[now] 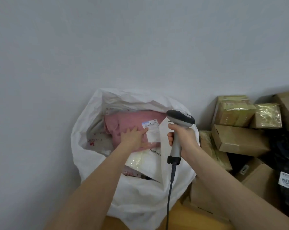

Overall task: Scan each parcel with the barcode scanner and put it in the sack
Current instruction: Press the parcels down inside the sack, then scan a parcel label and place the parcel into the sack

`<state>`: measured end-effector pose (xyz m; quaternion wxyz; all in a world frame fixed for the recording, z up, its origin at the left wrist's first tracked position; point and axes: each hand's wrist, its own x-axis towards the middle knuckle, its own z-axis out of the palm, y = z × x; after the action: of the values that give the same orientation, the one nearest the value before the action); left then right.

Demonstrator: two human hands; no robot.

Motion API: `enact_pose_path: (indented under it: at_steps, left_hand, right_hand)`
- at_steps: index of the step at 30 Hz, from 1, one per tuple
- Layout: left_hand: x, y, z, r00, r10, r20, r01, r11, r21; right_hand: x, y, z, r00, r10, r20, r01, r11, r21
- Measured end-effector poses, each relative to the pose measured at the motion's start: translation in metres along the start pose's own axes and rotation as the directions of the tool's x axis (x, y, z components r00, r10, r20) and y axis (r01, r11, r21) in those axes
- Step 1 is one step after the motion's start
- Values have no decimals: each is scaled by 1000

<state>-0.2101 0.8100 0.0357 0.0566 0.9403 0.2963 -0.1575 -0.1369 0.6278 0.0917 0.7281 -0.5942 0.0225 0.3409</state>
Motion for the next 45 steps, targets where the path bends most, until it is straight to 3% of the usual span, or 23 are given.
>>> enact_pose_path:
  at_steps: [4, 9, 13, 17, 22, 34, 38, 45]
  left_hand:
    - [18, -24, -2, 998, -8, 61, 15, 993, -115]
    - [7, -7, -7, 999, -2, 41, 7, 993, -120]
    - [-21, 8, -21, 989, 0, -148, -22, 989, -148]
    - [-47, 35, -18, 931, -58, -361, -1, 987, -160]
    - [-109, 113, 5, 891, 5, -454, -79, 986, -144]
    - [-232, 347, 79, 923, 171, -346, -237, 958, -158]
    - [-235, 400, 89, 922, 248, -298, -297, 946, -131]
    - [-207, 467, 97, 910, 363, -201, -386, 918, -89]
  right_hand:
    - [0, 6, -4, 1000, 25, 6, -25, 1000, 15]
    - [-14, 14, -19, 999, 41, -16, -41, 999, -3]
    - [-35, 20, -36, 999, 44, -18, -44, 999, -5]
    - [-64, 22, -62, 998, 63, -19, -63, 998, 5]
    - [-121, 26, -139, 998, 70, 2, -70, 995, 64]
    - [-230, 35, -349, 987, 140, -73, -134, 988, 79]
    - [-241, 24, -401, 983, 146, -110, -133, 985, 114]
    - [-219, -20, -460, 958, 27, -285, -14, 999, 50]
